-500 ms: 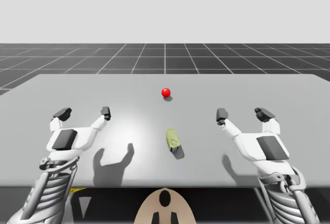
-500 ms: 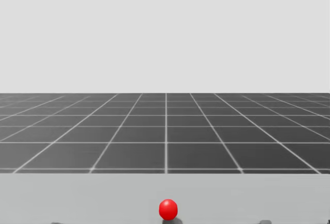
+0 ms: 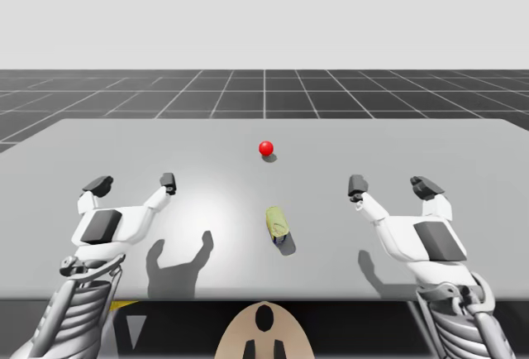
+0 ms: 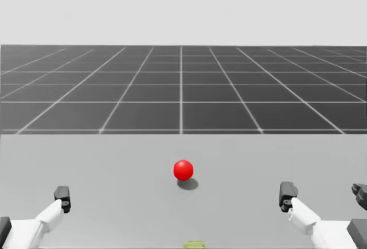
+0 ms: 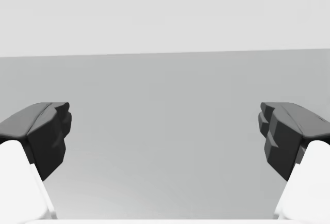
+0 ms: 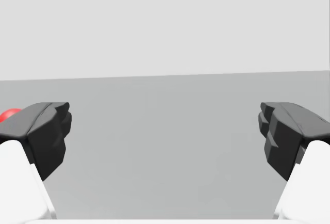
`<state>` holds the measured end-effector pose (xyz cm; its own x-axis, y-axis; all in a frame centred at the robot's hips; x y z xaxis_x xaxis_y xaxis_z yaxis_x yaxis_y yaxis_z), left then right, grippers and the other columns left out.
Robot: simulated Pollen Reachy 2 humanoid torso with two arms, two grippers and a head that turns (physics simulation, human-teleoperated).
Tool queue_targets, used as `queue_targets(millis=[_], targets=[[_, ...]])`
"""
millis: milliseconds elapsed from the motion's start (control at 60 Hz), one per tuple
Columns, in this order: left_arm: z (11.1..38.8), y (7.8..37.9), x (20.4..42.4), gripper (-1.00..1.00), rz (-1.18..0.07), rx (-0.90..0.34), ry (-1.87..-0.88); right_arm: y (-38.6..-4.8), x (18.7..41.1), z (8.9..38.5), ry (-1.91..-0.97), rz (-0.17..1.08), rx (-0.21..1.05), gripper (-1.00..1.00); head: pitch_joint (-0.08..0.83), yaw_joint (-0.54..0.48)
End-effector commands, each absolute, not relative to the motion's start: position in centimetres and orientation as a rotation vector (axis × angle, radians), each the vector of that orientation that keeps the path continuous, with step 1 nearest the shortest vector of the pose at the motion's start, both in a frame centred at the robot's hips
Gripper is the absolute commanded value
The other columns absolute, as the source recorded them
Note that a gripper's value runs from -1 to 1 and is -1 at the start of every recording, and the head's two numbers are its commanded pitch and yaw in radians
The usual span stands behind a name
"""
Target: Watch the red light. When it turns green, pick up the object.
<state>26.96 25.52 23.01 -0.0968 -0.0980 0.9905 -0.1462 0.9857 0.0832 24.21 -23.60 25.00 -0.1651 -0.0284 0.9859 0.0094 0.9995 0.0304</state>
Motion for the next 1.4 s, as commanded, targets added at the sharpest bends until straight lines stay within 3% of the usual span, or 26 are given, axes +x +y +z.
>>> queue_targets(millis=[17,317,1400], targets=[[22.82,25.06,26.90,-1.00,0.049,0.158,-1.662,-23.18,24.13,24.75,-1.729,-0.054,0.024,-1.00,0.297,-0.01],[22.74,24.89,26.90,-1.00,0.034,0.154,-1.658,-23.23,24.12,24.74,-1.746,-0.052,-0.008,-1.00,0.420,0.00],[22.83,24.72,26.74,-1.00,0.015,0.144,-1.674,-23.03,24.19,24.51,-1.753,-0.025,-0.035,-1.00,0.406,0.00]])
